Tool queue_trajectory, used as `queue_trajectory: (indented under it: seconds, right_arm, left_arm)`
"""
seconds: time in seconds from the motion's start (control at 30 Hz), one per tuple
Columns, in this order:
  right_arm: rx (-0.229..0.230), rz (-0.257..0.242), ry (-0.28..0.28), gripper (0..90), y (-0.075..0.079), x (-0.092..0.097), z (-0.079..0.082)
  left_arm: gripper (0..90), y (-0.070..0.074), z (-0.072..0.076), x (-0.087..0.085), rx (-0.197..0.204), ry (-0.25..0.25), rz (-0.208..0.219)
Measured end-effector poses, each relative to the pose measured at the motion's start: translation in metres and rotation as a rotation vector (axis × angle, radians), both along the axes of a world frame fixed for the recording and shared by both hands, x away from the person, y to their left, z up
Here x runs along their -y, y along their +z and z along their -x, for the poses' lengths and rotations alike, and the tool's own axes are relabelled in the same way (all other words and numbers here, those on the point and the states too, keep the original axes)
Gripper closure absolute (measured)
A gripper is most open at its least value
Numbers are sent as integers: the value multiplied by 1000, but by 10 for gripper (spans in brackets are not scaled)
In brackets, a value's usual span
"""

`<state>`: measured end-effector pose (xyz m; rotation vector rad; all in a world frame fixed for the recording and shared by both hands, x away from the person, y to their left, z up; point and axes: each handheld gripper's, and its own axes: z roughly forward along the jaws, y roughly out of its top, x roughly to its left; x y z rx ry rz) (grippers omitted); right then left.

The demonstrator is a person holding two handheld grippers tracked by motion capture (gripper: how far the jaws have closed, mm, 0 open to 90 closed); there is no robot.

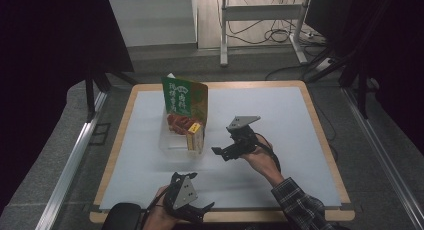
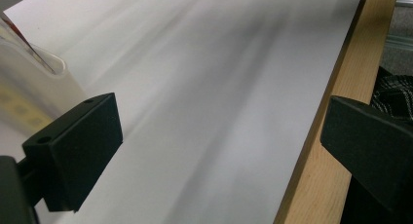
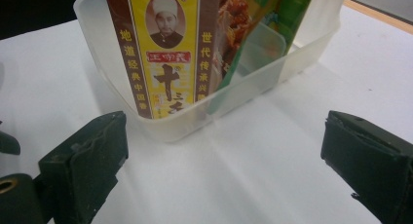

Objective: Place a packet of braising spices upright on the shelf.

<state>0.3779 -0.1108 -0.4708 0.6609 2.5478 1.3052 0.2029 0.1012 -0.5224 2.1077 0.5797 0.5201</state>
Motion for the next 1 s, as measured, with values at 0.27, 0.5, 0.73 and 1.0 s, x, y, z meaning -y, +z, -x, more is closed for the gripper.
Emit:
queue_trajectory:
  seconds: [0.27, 0.5, 0.73, 1.0]
  right_arm:
    - [-1, -4, -27, 32, 3, 15, 1]
    - [-4, -1, -43, 31, 4, 27, 5]
    - [-9, -15, -58, 31, 6, 35, 7]
    - [-5, -21, -69, 31, 7, 46, 14]
  left_arm:
    - [13, 0, -1, -1, 5, 2, -12]
    - [14, 1, -1, -3, 6, 10, -10]
    - [15, 1, -2, -4, 9, 17, -13]
    - [16, 2, -2, -5, 11, 23, -11]
